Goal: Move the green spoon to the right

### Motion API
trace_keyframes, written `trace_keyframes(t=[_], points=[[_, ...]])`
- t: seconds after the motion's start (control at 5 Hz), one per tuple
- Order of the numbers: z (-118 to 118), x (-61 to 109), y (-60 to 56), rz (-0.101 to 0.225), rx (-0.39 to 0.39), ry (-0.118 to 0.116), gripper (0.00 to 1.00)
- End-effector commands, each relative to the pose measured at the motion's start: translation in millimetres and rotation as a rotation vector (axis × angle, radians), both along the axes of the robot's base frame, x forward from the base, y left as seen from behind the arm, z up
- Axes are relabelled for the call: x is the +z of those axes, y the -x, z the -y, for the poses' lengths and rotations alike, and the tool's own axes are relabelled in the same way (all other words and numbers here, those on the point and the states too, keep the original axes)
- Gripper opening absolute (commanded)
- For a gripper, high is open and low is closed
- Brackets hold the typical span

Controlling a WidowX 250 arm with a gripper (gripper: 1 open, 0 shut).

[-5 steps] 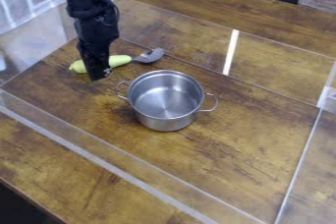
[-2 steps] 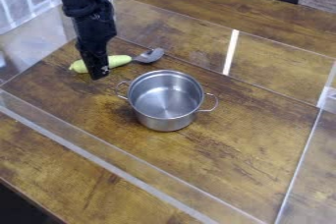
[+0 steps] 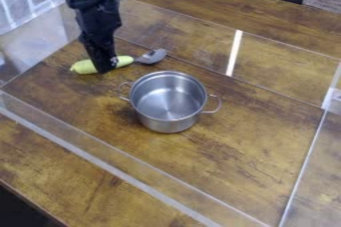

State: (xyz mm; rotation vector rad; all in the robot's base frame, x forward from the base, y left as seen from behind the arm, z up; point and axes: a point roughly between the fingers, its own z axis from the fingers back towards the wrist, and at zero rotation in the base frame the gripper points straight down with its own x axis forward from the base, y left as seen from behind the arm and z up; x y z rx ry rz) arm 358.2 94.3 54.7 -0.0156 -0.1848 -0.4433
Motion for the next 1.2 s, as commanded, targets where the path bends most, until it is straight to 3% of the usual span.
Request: trace_keyframes(t=[0.0, 0.2, 0.4, 0.6, 0.8, 1.0], points=[[-10, 19.6, 2.3, 0.078, 0.018, -0.001, 0.0], [-20, 25.3, 2.6, 0.083, 0.046, 0.02, 0.0], [-27, 30.6, 1.8, 0.082, 0.066, 0.042, 1.0], [-20, 32.9, -6.9, 0.08, 0.06, 0.052, 0.0], [-13, 29.4, -12.4, 0.077, 0.054, 0.064, 0.0], [-6, 21.3, -17.5, 0.07, 0.044, 0.086, 1.0]])
